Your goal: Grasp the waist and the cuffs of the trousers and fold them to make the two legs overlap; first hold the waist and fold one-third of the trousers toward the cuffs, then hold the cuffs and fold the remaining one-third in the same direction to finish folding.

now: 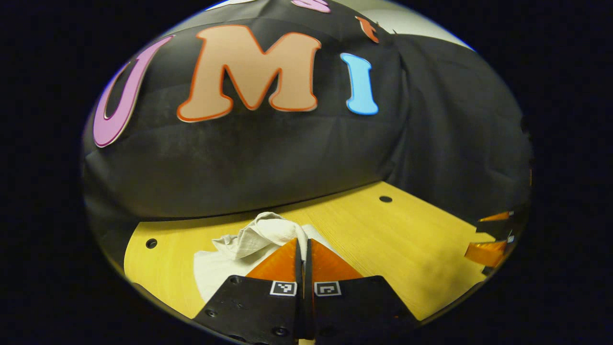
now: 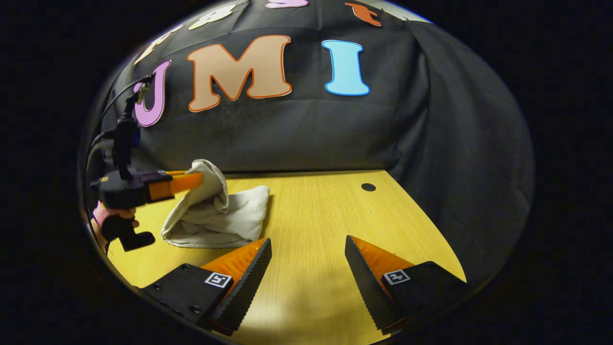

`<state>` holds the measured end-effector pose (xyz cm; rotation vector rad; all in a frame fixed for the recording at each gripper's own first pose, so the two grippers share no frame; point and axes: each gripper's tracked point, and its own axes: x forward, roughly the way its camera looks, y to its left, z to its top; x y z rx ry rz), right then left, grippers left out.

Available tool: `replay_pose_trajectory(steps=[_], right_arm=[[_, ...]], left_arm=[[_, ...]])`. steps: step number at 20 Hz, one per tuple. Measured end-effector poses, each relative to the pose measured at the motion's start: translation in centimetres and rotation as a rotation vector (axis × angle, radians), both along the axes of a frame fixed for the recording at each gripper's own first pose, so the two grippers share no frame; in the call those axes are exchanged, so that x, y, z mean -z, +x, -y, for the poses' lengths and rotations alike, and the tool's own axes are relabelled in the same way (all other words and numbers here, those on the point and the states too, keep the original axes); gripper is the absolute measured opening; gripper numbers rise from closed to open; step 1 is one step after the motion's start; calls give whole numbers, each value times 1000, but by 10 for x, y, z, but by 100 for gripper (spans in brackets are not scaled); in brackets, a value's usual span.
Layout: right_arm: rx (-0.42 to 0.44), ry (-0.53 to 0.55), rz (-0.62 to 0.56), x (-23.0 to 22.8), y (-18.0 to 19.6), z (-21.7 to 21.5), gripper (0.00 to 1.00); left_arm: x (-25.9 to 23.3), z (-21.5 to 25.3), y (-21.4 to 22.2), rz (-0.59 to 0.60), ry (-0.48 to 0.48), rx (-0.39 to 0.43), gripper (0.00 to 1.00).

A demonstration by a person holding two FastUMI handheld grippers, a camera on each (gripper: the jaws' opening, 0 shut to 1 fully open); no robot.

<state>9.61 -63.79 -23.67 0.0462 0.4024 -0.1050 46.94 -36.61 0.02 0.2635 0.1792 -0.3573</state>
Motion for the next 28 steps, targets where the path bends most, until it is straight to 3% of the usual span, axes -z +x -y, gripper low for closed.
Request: replay_pose_trajectory(steps=[5, 9, 10, 13, 14, 18, 21, 28], right_arm=[[-4, 10, -5, 6, -1, 10, 99], [-25, 14, 8, 1, 0, 5, 99], [-34, 13, 18, -3, 1, 1, 99], [-70, 9, 78, -23, 5, -15, 99], [-82, 6, 101, -31, 6, -22, 99], [-132, 11, 190, -63, 6, -58, 99], [-163, 42, 235, -80, 0, -89, 97], [-159, 34, 244, -88, -19, -130, 99]], left_arm=[[50, 14, -9, -90, 32, -11, 1], [63, 20, -13, -132, 4, -7, 9], [63, 21, -17, -133, -14, 7, 18], [36, 5, -23, -76, -35, -29, 99], [22, -5, -30, -52, -35, -46, 95], [-8, -45, -73, -19, -94, -110, 96], [-25, -81, -101, 9, -72, -158, 96], [-40, -133, -144, 34, -67, -222, 96]])
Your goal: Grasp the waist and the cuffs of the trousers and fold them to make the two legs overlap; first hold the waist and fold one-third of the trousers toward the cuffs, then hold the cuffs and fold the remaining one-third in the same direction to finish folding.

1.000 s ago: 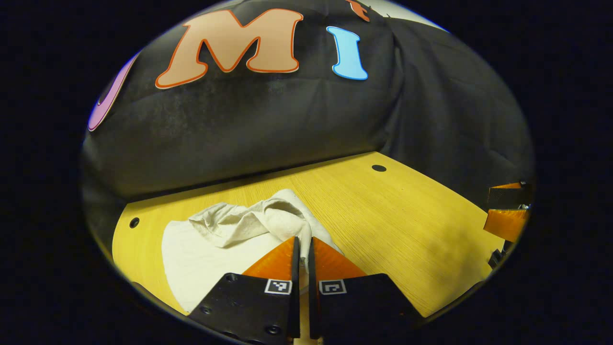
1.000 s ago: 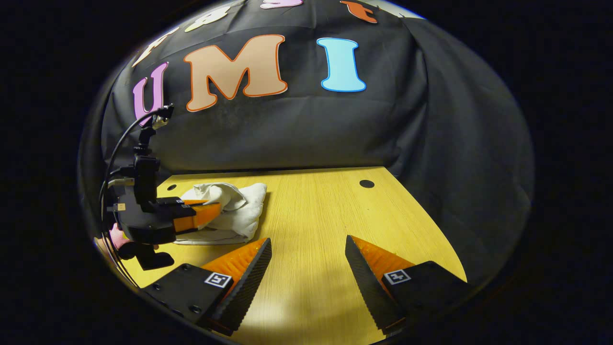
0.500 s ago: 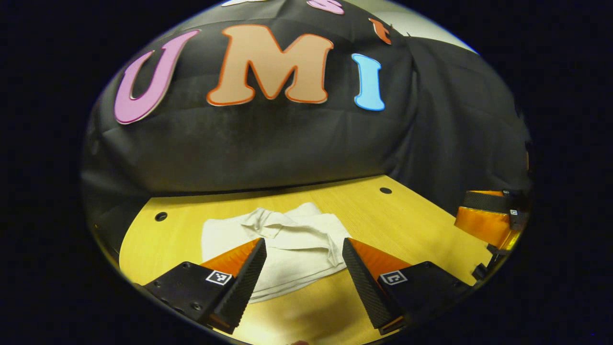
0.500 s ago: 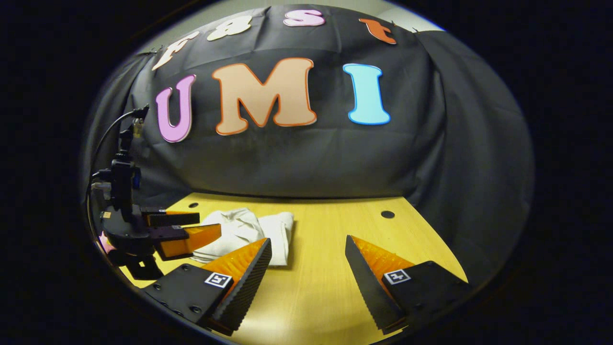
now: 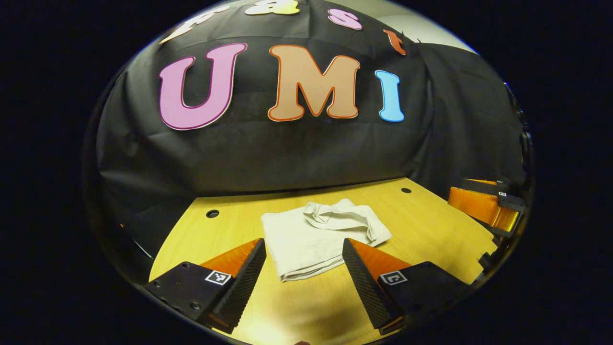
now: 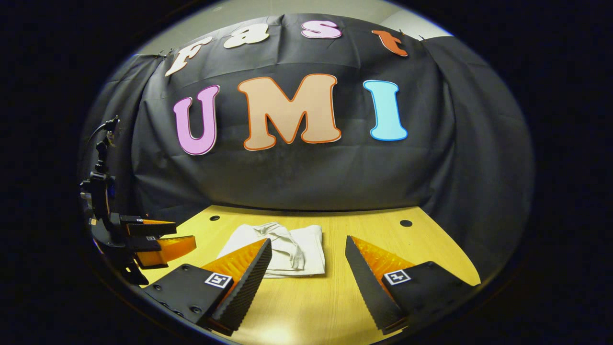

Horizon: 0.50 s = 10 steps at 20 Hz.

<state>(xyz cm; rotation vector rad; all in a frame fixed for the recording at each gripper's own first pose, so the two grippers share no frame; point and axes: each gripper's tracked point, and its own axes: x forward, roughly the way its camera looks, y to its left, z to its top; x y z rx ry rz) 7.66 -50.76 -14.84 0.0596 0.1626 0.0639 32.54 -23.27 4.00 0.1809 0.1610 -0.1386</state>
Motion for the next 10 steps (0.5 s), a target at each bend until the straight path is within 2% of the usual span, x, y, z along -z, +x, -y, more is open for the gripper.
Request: replay_pose_trajectory(steps=[5, 10], right_arm=[[17, -17, 3, -2, -13, -10, 99], [48, -33, -7, -2, -24, -13, 99]], left_arm=[[3, -8, -13, -2, -27, 21, 96], [-2, -1, -7, 1, -54, 58, 96]])
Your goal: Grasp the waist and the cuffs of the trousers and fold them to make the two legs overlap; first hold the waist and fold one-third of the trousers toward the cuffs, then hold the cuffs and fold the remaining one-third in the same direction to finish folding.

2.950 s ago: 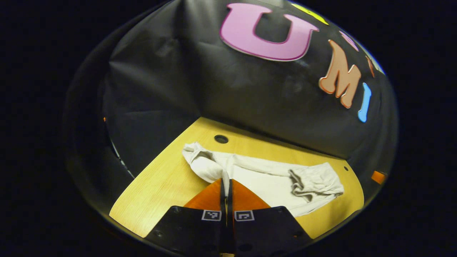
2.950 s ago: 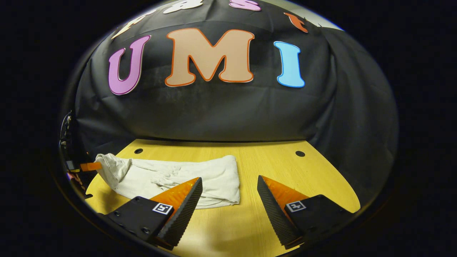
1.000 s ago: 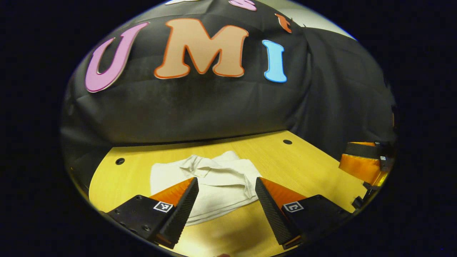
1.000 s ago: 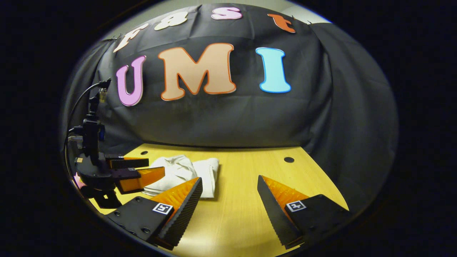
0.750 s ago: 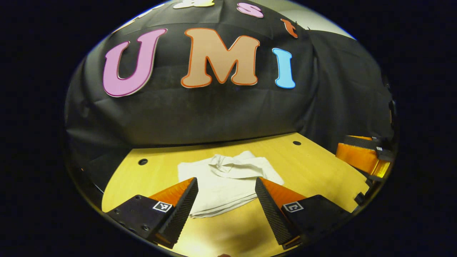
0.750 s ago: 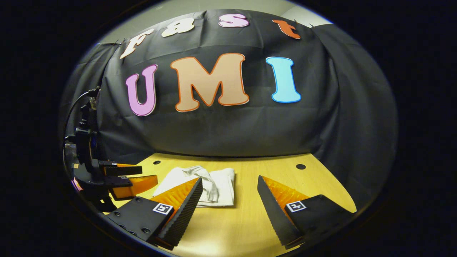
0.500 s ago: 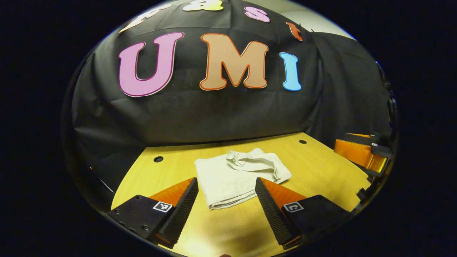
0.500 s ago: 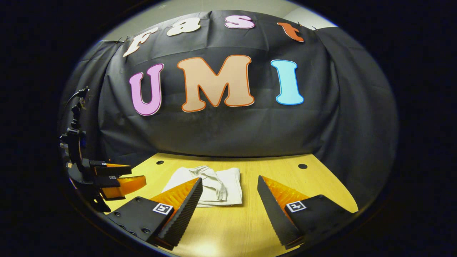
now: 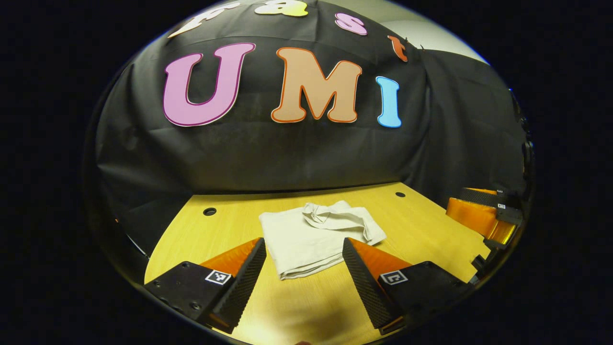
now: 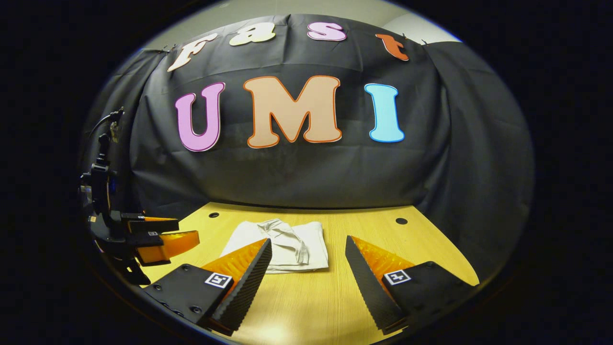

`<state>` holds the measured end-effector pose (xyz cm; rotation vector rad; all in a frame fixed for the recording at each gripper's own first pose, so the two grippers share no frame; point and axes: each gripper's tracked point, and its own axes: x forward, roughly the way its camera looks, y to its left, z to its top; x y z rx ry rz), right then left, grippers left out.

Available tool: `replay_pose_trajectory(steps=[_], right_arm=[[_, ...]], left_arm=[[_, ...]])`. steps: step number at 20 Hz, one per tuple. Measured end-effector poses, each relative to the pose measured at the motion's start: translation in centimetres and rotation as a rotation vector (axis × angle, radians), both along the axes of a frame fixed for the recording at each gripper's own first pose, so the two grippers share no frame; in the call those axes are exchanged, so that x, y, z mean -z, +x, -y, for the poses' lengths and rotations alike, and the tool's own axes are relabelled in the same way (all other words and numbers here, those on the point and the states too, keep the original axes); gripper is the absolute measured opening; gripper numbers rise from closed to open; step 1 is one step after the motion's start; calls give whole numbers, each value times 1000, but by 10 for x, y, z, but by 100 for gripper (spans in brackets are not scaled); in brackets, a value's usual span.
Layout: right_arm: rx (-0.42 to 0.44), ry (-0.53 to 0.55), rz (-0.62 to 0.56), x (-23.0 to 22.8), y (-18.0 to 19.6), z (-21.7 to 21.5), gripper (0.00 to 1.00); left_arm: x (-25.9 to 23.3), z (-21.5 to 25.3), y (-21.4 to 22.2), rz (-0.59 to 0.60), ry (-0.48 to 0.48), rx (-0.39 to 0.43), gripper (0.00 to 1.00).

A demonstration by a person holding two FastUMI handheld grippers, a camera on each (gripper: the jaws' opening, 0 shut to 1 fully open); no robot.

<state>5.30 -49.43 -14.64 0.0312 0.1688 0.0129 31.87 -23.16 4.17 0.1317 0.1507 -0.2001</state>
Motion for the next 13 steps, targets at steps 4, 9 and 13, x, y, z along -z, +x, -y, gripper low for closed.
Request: replay_pose_trajectory(steps=[4, 9, 13], right_arm=[[5, -20, 13, -8, -10, -5, 99], [19, -32, 23, -12, -17, -7, 99], [25, -30, 22, -11, -20, -6, 97]], left_arm=[[-2, 14, 0, 5, 11, 55, 96], [1, 19, -5, 0, 13, 80, 96], [1, 16, -7, 1, 25, 79, 96]])
